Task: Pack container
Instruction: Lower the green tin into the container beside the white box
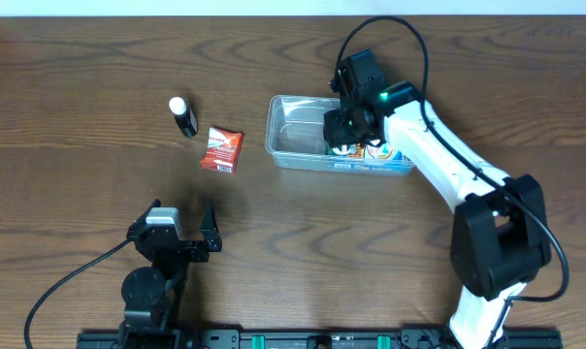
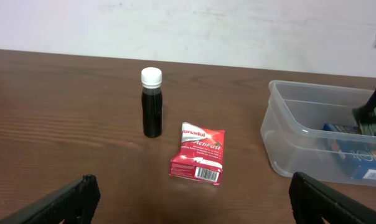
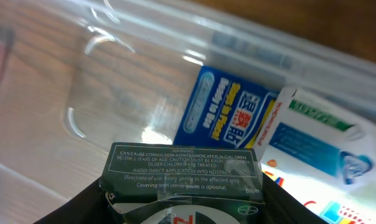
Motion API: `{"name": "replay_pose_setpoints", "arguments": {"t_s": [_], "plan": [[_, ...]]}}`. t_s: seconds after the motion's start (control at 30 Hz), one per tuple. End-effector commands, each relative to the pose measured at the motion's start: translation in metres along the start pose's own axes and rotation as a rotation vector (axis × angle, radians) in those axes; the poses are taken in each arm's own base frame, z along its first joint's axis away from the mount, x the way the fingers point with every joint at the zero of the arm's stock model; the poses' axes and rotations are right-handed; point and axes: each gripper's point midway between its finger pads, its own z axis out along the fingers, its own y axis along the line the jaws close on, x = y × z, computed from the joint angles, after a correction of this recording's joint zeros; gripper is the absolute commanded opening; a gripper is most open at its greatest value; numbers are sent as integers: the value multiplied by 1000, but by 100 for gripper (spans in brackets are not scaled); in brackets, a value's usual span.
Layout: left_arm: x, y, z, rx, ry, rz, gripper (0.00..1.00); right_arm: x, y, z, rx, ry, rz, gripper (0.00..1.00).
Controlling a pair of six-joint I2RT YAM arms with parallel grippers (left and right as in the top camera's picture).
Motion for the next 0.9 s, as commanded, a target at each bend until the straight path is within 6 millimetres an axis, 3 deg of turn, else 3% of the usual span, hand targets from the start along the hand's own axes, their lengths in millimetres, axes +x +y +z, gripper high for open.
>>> {"name": "replay_pose_setpoints", "arguments": {"t_s": [0.0, 0.27, 0.4, 0.5, 0.87], "plan": [[14, 0, 3, 5, 32, 13, 98, 0, 3, 4, 10, 12, 13, 47], [14, 0, 3, 6, 32, 13, 98, 10, -2, 5, 32, 51, 16, 50], [14, 0, 3, 6, 32, 13, 98, 10, -3, 5, 37, 52, 16, 66], [14, 0, 3, 5, 32, 13, 98, 10, -3, 5, 37, 51, 16, 72], [14, 0, 3, 5, 32, 13, 98, 4, -4, 4, 39, 29, 16, 67]]}}
